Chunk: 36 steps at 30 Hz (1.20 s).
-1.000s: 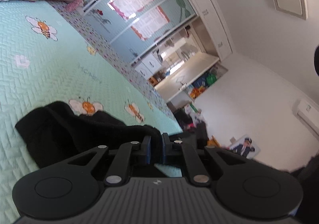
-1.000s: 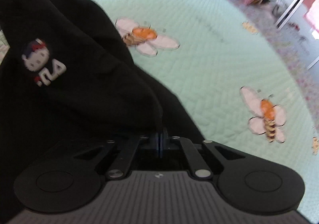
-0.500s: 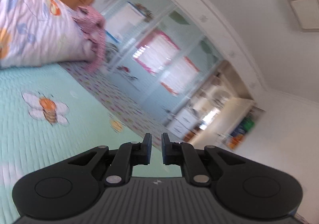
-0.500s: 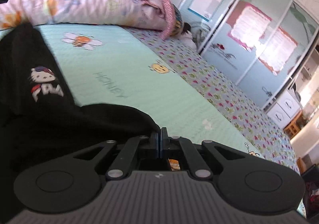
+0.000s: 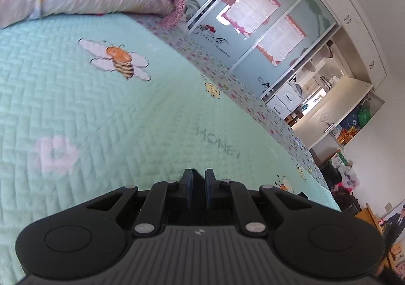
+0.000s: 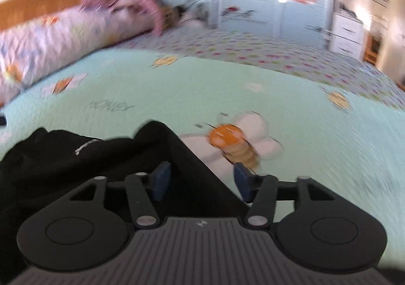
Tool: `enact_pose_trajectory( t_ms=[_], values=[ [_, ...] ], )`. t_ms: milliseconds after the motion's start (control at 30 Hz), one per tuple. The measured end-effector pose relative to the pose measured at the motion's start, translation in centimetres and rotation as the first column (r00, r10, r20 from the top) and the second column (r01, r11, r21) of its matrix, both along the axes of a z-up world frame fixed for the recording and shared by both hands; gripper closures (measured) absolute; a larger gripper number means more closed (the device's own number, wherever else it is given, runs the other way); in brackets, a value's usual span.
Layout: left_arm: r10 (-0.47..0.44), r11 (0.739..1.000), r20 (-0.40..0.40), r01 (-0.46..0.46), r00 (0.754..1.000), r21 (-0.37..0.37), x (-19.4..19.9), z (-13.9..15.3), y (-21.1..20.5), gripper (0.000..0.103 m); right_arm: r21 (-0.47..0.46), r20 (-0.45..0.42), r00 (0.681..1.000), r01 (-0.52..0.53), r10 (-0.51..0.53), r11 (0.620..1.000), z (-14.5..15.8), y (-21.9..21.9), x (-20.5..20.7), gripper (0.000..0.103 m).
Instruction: Fold clothes
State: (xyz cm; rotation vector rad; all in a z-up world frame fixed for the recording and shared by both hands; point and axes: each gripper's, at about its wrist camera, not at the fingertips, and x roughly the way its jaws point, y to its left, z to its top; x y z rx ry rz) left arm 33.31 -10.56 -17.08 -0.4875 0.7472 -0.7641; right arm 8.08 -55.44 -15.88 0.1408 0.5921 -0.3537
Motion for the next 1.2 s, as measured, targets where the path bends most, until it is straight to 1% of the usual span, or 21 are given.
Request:
enact_pose_trajectory(
  t_ms=[133, 200, 267, 333, 367, 433, 467, 500, 567, 600, 667, 733, 800, 833, 900, 1000, 1033, 1100, 1133, 1167, 1200],
  values=[
    [0.001, 1.000, -0.008, -0.001, 1.000, -0.017, -1.7, 0.5, 0.3, 0.095, 0.036, 0.027, 0.992, 0.125, -0.126, 0.991, -0.6, -0.2, -7.1, 0.041],
    [0.002, 1.000, -0.010, -0.003, 1.000, -0.028, -3.2, 0.6, 0.5, 0.092, 0.077, 0.030, 0.978, 0.206, -0.208, 0.976, -1.6, -0.4, -10.8, 0.040],
    [0.004, 0.999, -0.013, -0.005, 1.000, -0.039, -4.6, 0.7, 0.8, 0.091, 0.150, 0.041, 0.956, 0.282, -0.291, 0.948, -2.2, -0.7, -15.0, 0.040],
    [0.006, 0.999, -0.016, -0.006, 1.000, -0.050, -6.0, 0.9, 1.1, 0.089, 0.241, 0.053, 0.924, 0.357, -0.380, 0.902, -3.1, -1.2, -19.2, 0.039],
    [0.006, 0.998, -0.018, -0.007, 1.000, -0.055, -6.8, 0.9, 1.2, 0.087, 0.286, 0.058, 0.903, 0.393, -0.425, 0.874, -3.6, -1.6, -21.2, 0.039],
    [-0.001, 0.998, -0.024, -0.001, 1.000, -0.060, -8.8, 0.8, 1.6, 0.087, 0.368, 0.065, 0.852, 0.464, -0.520, 0.806, -4.7, -2.9, -24.7, 0.039],
    [-0.009, 0.998, -0.027, 0.007, 1.000, -0.059, -9.6, 0.7, 1.6, 0.087, 0.390, 0.066, 0.822, 0.500, -0.565, 0.773, -4.9, -3.6, -25.8, 0.039],
    [-0.017, 0.998, -0.034, 0.015, 0.999, -0.058, -10.4, 0.6, 1.4, 0.087, 0.400, 0.069, 0.801, 0.524, -0.595, 0.752, -4.9, -4.2, -26.7, 0.039],
    [-0.033, 0.998, -0.042, 0.031, 0.999, -0.061, -11.7, 0.6, 0.9, 0.087, 0.364, 0.093, 0.800, 0.527, -0.593, 0.768, -4.3, -4.9, -27.4, 0.039],
    [-0.042, 0.997, -0.044, 0.039, 0.998, -0.062, -12.3, 0.5, 0.6, 0.087, 0.336, 0.102, 0.807, 0.523, -0.582, 0.784, -3.9, -5.1, -27.4, 0.039],
    [-0.059, 0.997, -0.044, 0.057, 0.997, -0.058, -13.1, 0.6, -0.4, 0.087, 0.232, 0.093, 0.859, 0.473, -0.503, 0.850, -3.2, -5.0, -25.8, 0.039],
    [-0.081, 0.996, -0.047, 0.079, 0.996, -0.047, -13.6, 0.6, -1.7, 0.087, 0.135, 0.060, 0.912, 0.395, -0.406, 0.909, -3.0, -4.7, -23.7, 0.039],
    [-0.107, 0.994, -0.056, 0.105, 0.993, -0.034, -13.6, 0.4, -3.1, 0.087, 0.047, -0.001, 0.951, 0.308, -0.309, 0.950, -3.7, -4.6, -20.8, 0.038],
    [-0.117, 0.993, -0.058, 0.116, 0.991, -0.028, -13.7, 0.3, -3.7, 0.087, 0.007, -0.038, 0.963, 0.268, -0.268, 0.963, -4.2, -4.6, -19.4, 0.038],
    [-0.135, 0.991, -0.061, 0.134, 0.989, -0.014, -14.1, -0.1, -4.4, 0.087, -0.062, -0.119, 0.968, 0.215, -0.222, 0.975, -5.7, -4.9, -17.4, 0.038],
    [-0.157, 0.987, -0.067, 0.158, 0.985, 0.005, -14.5, -0.6, -5.4, 0.085, -0.148, -0.192, 0.966, 0.148, -0.175, 0.978, -7.3, -5.6, -15.7, 0.038],
    [-0.159, 0.987, -0.073, 0.160, 0.985, 0.009, -14.6, -0.8, -5.6, 0.085, -0.172, -0.203, 0.965, 0.131, -0.166, 0.976, -7.5, -5.7, -15.5, 0.038],
    [-0.159, 0.987, -0.083, 0.161, 0.984, 0.014, -14.5, -1.3, -5.9, 0.084, -0.184, -0.197, 0.971, 0.102, -0.139, 0.978, -7.8, -6.2, -15.4, 0.040],
    [-0.160, 0.987, -0.088, 0.162, 0.983, 0.015, -14.5, -1.4, -6.0, 0.084, -0.173, -0.200, 0.972, 0.089, -0.123, 0.981, -7.8, -6.5, -15.5, 0.044],
    [-0.163, 0.986, -0.091, 0.164, 0.983, 0.015, -14.6, -1.5, -6.2, 0.084, -0.164, -0.205, 0.973, 0.075, -0.108, 0.984, -7.7, -6.7, -15.6, 0.067],
    [-0.167, 0.985, -0.092, 0.169, 0.982, 0.014, -14.7, -1.5, -6.3, 0.083, -0.166, -0.214, 0.972, 0.062, -0.097, 0.984, -7.6, -6.8, -15.8, 0.086]
  ],
)
